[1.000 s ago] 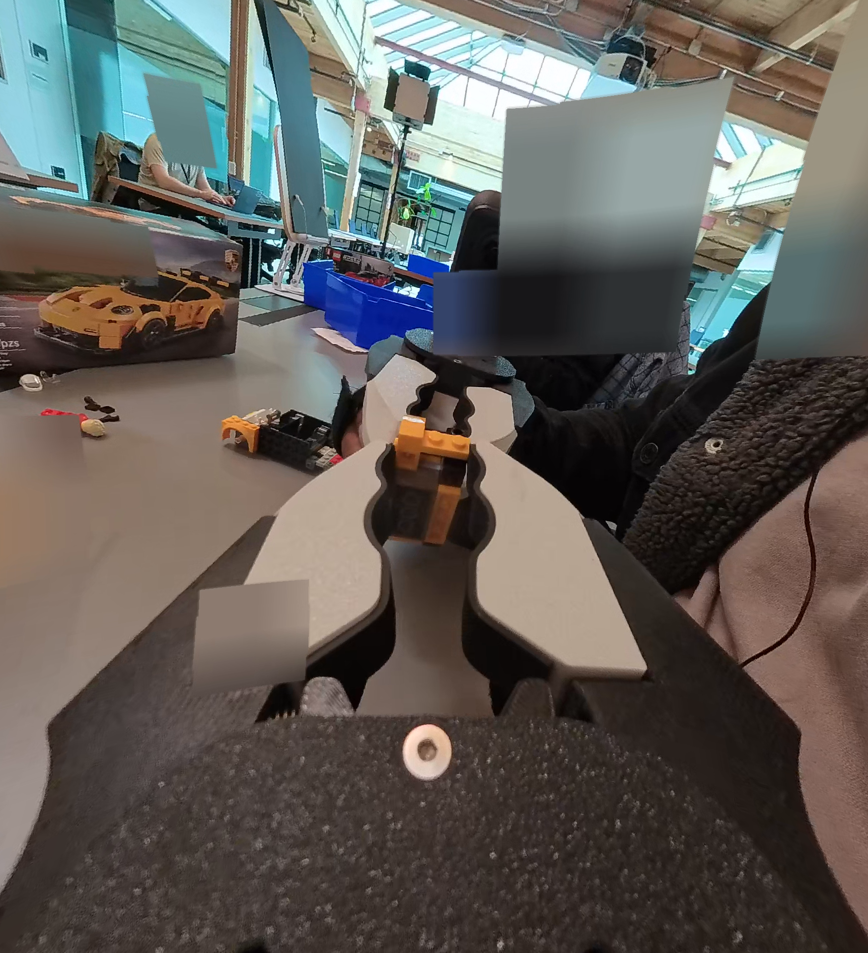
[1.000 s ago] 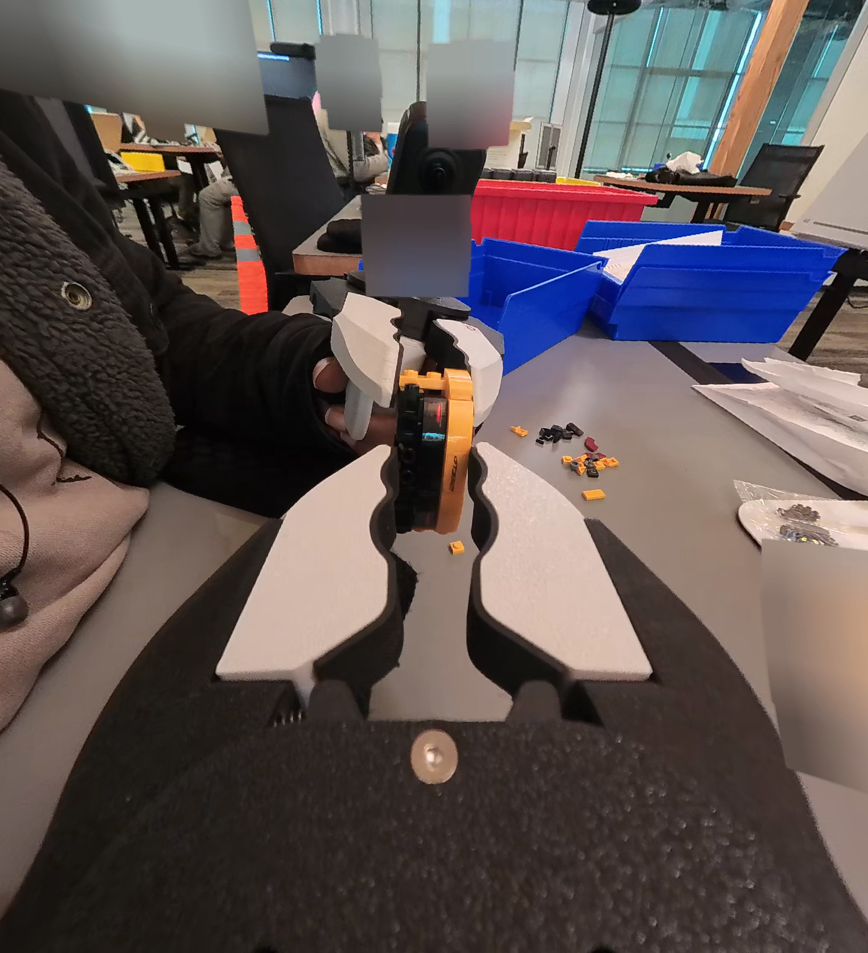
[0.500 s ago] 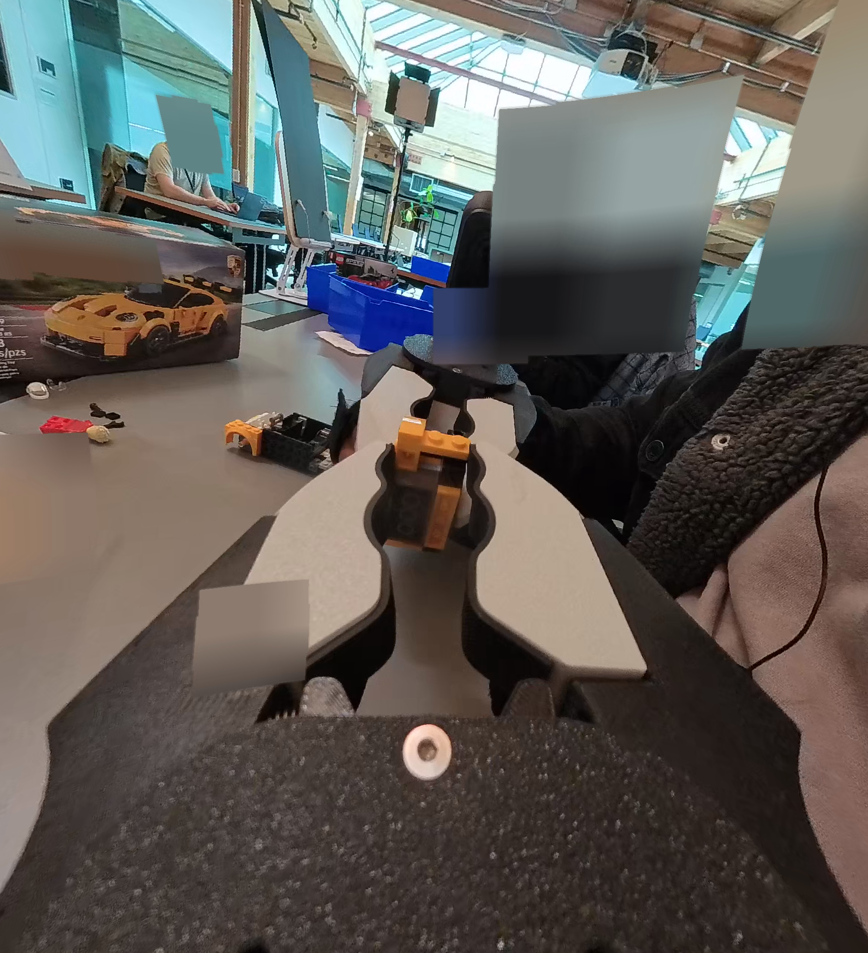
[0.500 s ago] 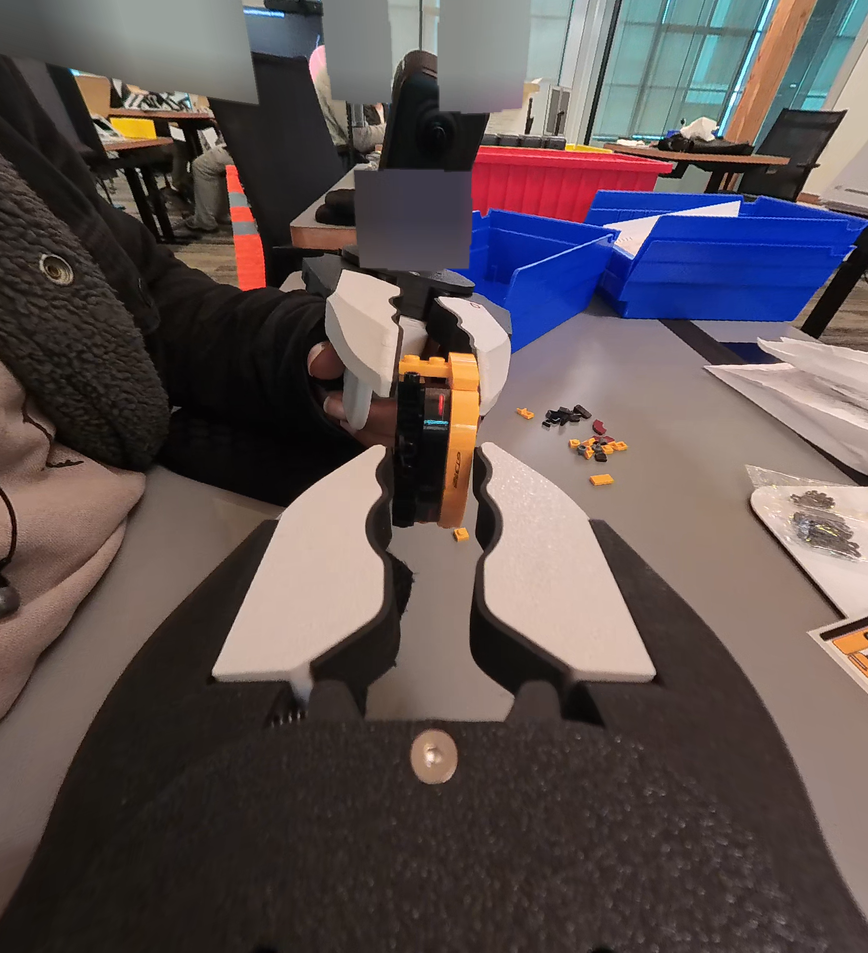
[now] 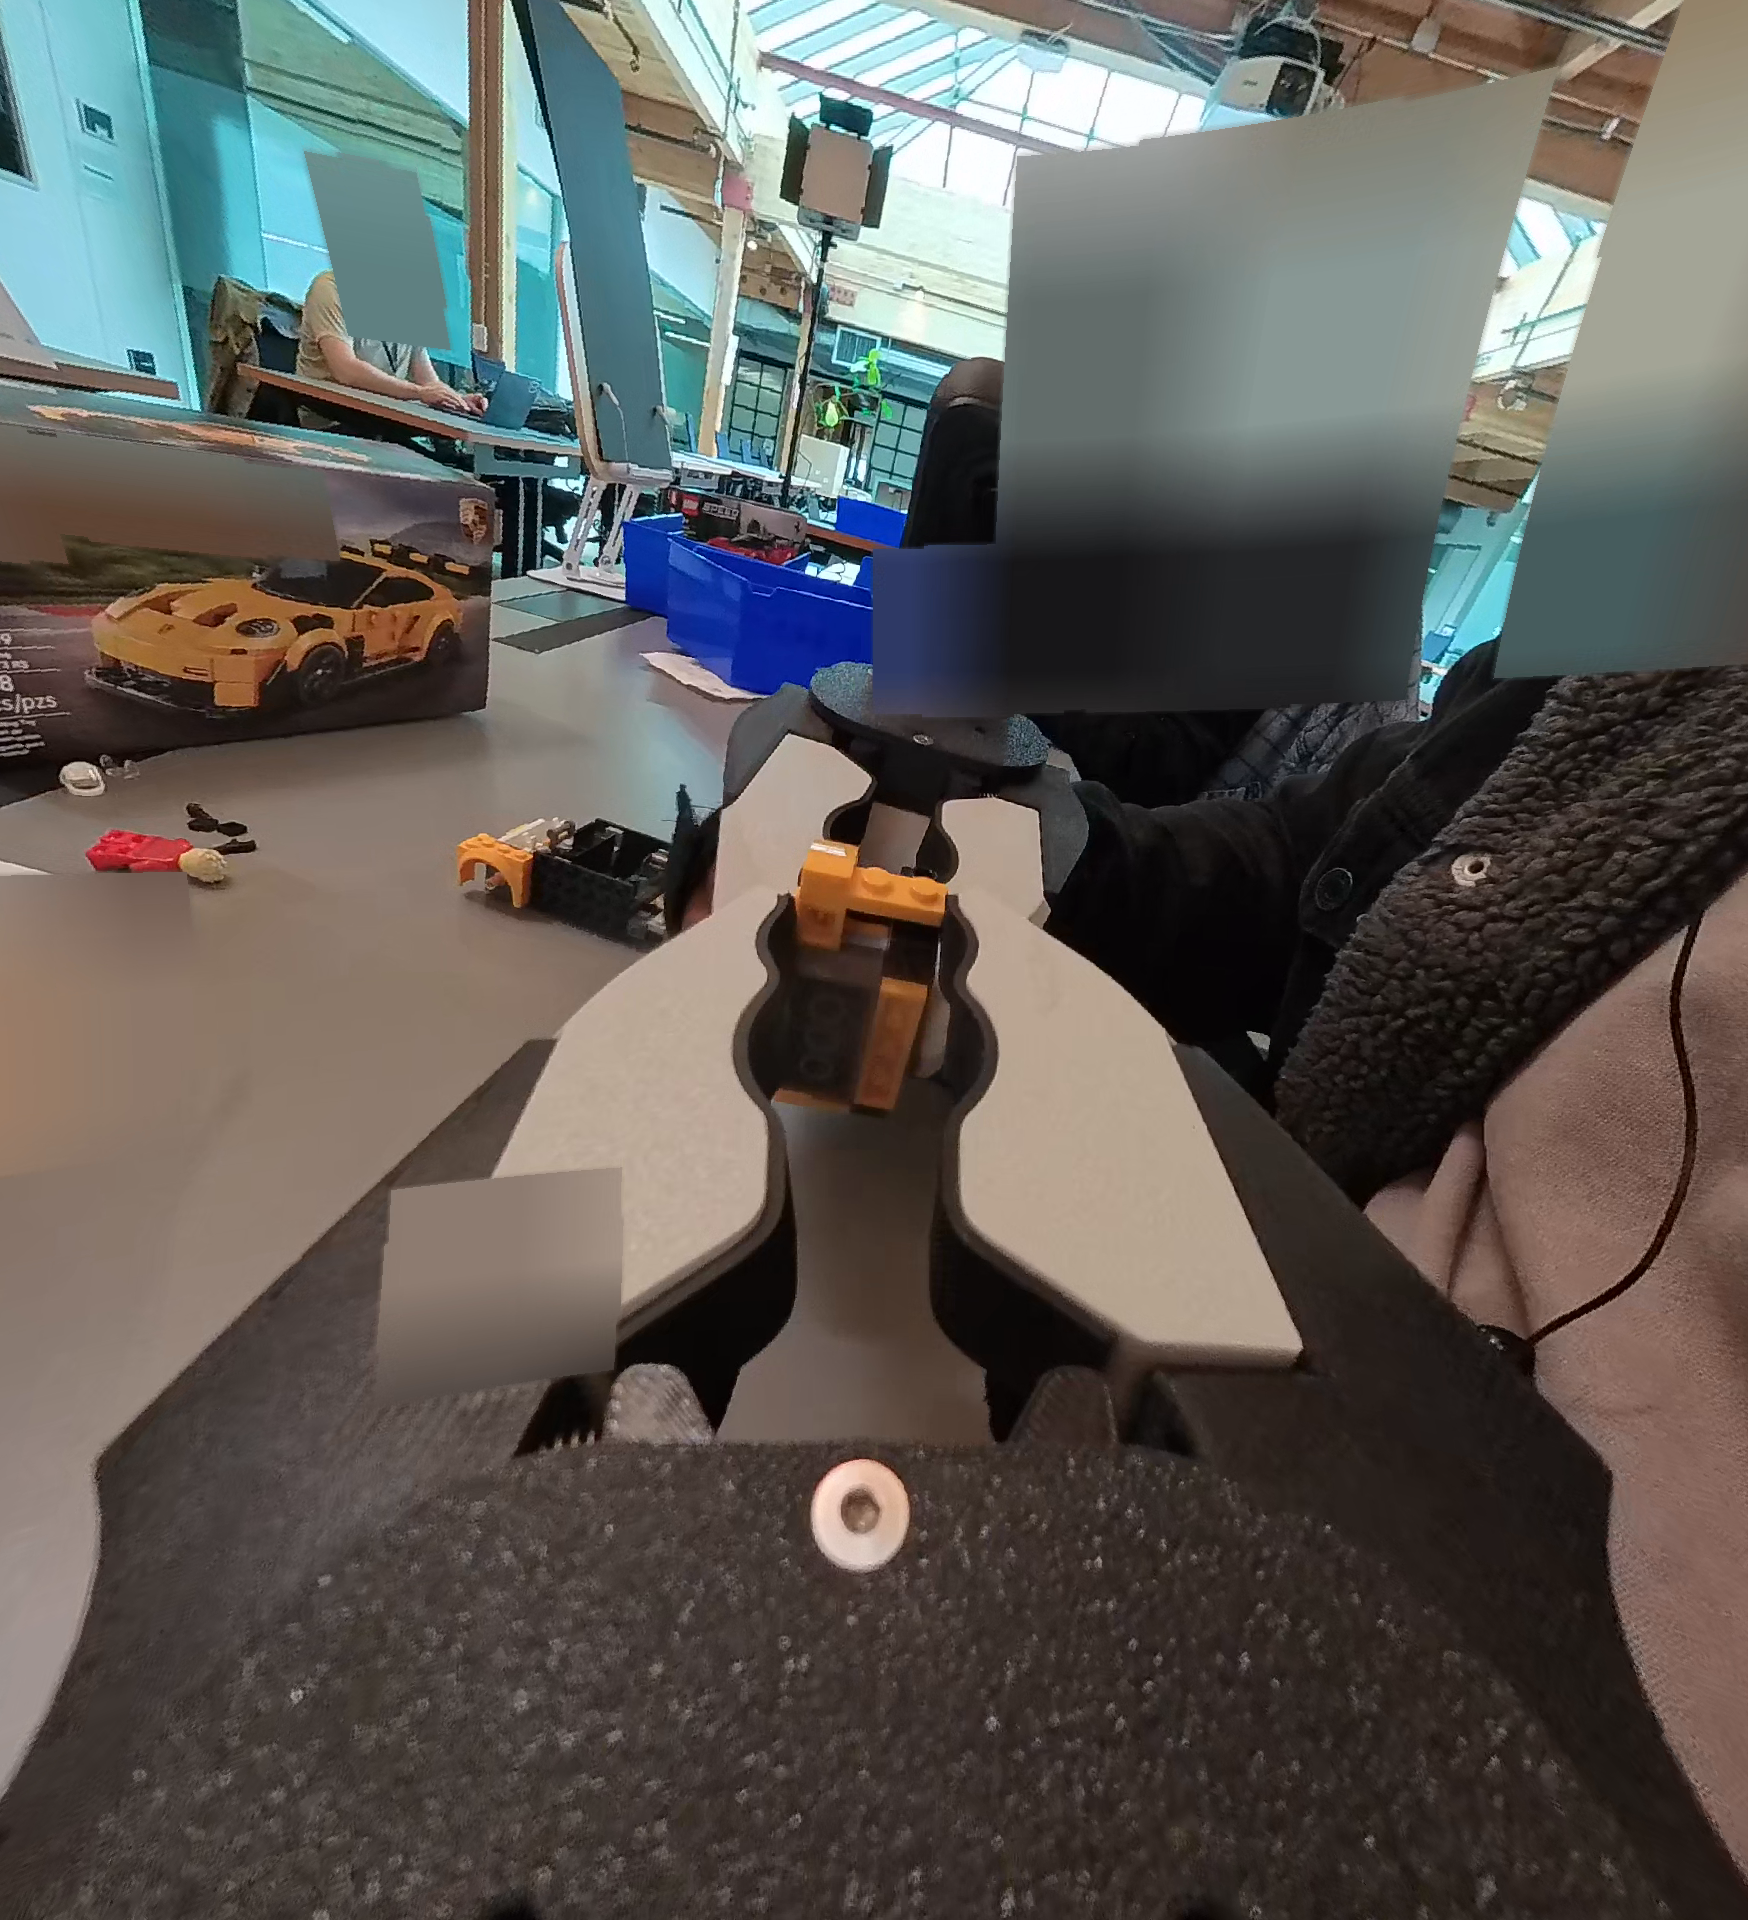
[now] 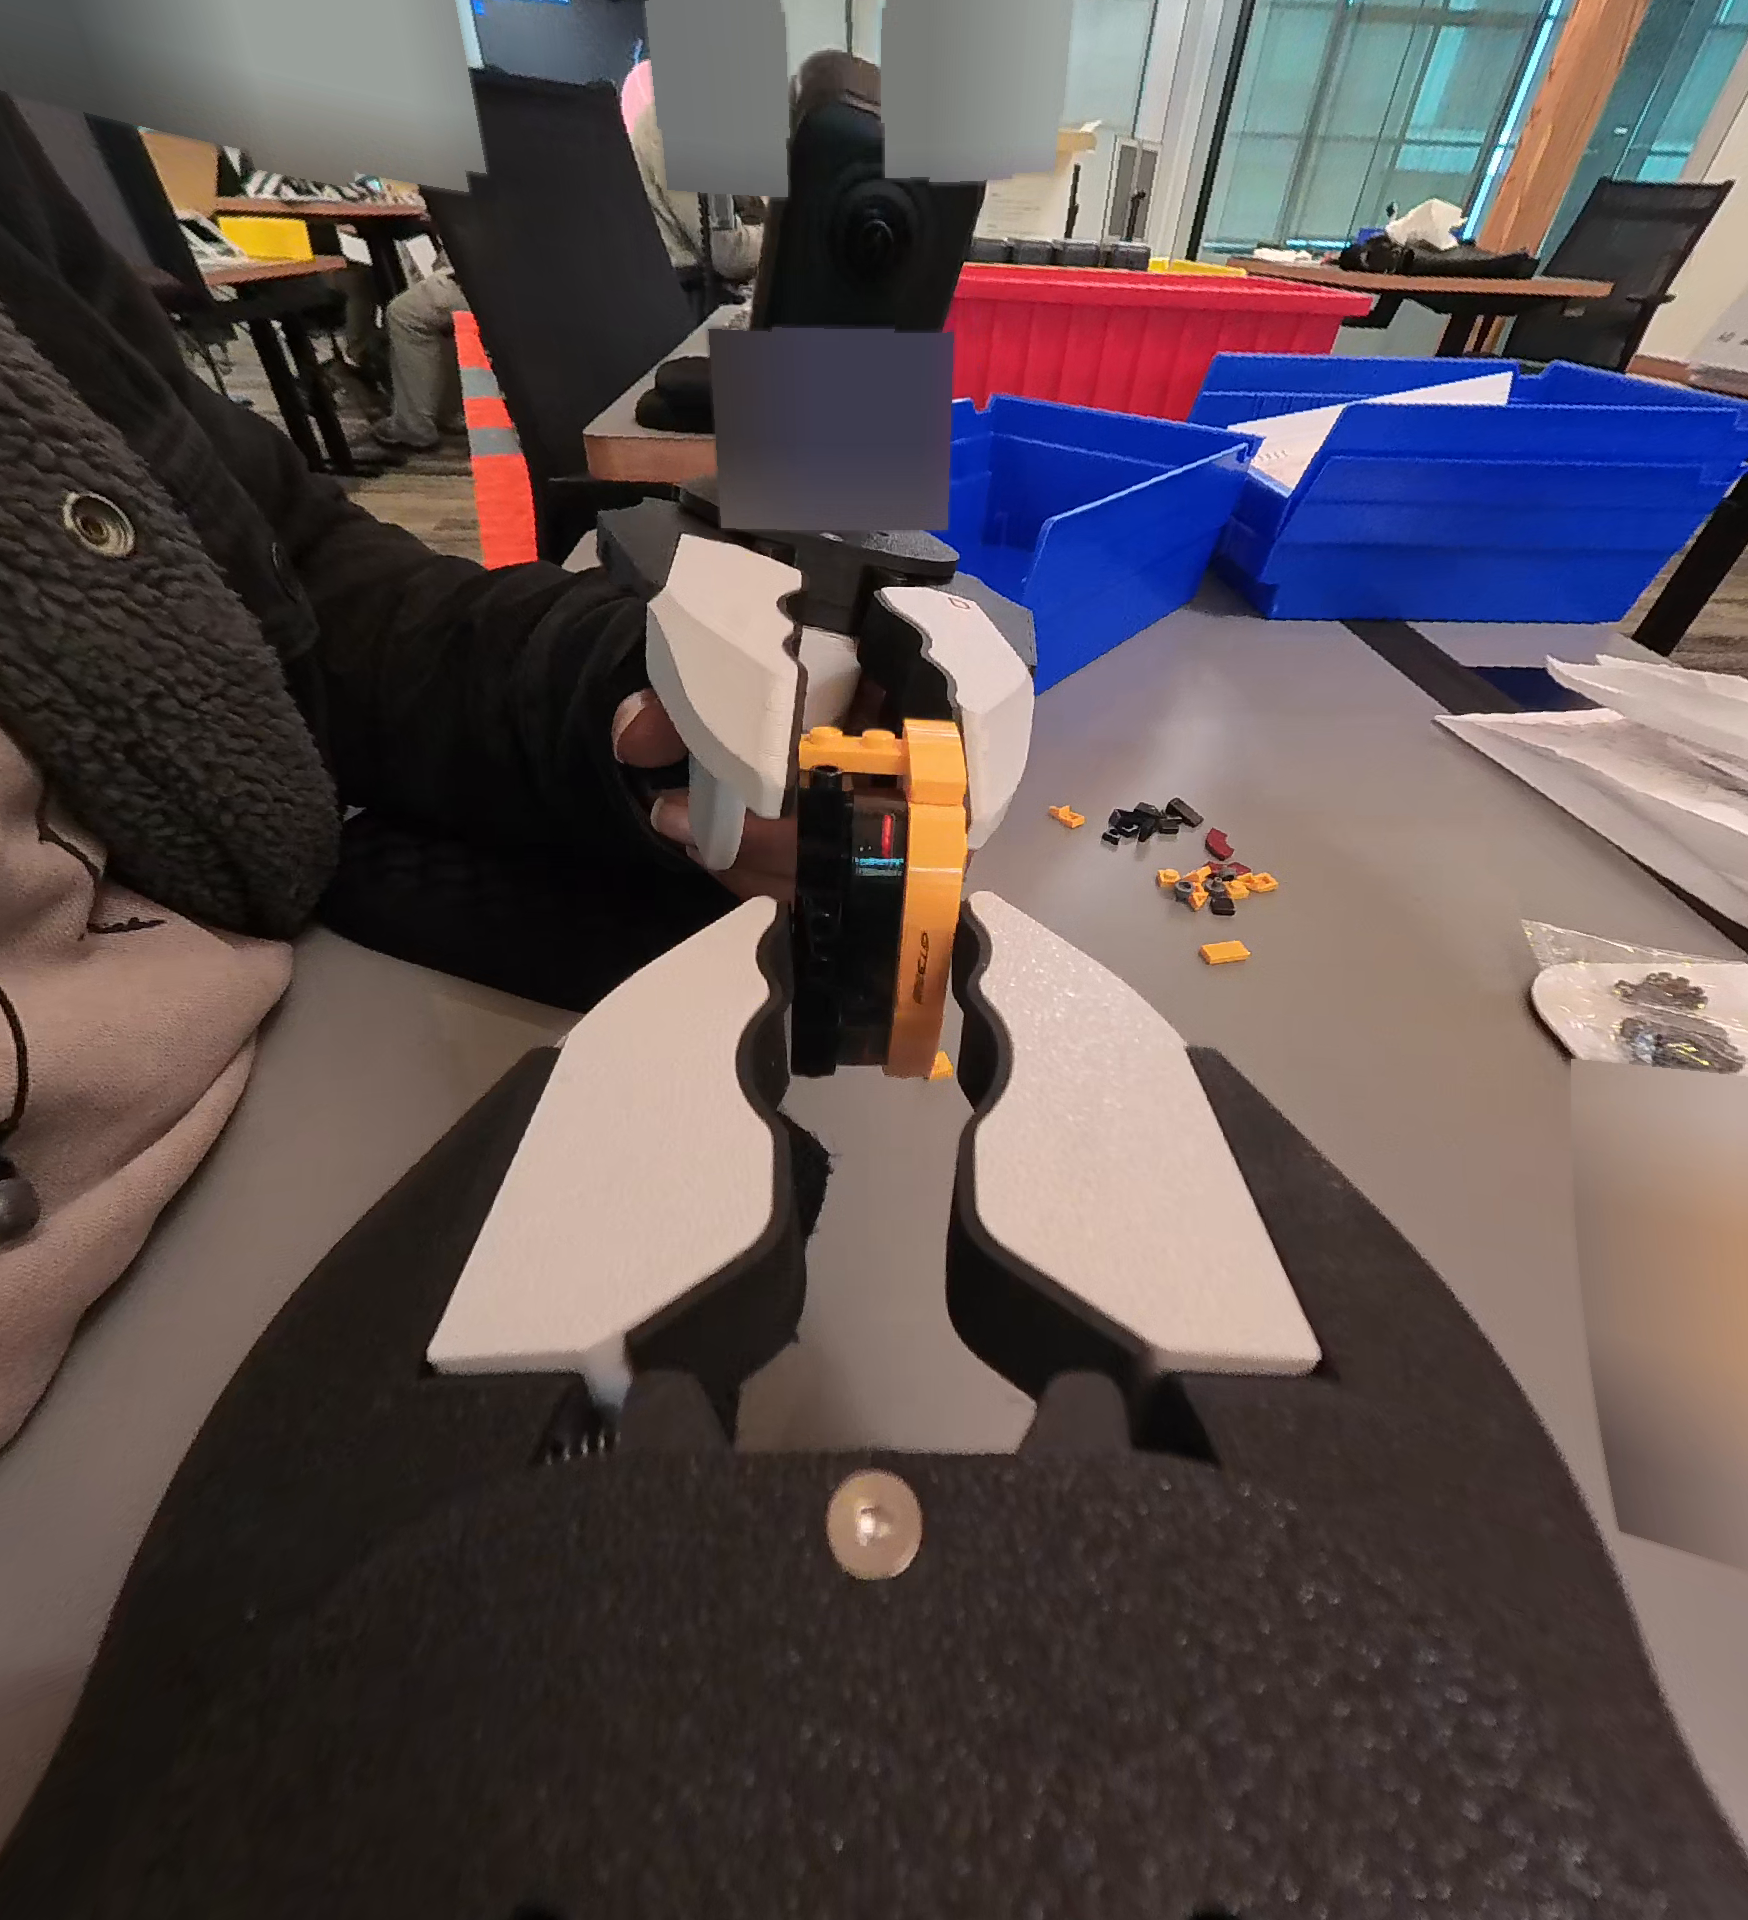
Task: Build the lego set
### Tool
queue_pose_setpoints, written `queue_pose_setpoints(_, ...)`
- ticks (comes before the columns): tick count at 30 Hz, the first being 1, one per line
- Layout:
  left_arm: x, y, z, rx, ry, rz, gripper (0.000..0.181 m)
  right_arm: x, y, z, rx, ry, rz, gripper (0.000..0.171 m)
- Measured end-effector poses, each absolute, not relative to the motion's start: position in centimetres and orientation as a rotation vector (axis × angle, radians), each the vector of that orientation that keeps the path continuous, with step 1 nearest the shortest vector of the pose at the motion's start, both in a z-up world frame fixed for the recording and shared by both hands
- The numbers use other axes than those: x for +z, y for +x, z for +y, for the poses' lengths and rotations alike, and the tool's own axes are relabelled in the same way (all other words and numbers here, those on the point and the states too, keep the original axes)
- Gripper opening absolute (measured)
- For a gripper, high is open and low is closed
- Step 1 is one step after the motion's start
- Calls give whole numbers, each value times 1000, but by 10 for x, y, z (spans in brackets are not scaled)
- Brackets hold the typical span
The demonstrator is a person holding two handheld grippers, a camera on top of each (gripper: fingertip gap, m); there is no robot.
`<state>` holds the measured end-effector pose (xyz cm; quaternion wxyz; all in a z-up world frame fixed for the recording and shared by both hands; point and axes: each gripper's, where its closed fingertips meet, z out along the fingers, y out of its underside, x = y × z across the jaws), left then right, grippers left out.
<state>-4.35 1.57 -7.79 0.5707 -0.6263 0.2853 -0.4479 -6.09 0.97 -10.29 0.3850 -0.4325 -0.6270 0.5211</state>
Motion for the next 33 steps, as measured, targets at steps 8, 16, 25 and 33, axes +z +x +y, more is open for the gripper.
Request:
queue_pose_setpoints(8,-82,-44,19,-1006,-1502,674,26,-108,-60,15,1325,-1125,-1599,30)
queue_pose_setpoints(16,-87,-44,21,-995,-1544,674,26,-113,-60,14,1360,-1172,-1620,29)
queue_pose_setpoints(25,-86,-44,21,-943,-1531,688,25,-111,-56,14,1501,-1186,-1593,28)
queue_pose_setpoints(33,-92,-46,25,-872,-1556,696,28,-111,-56,22,1326,-1120,-1584,28)
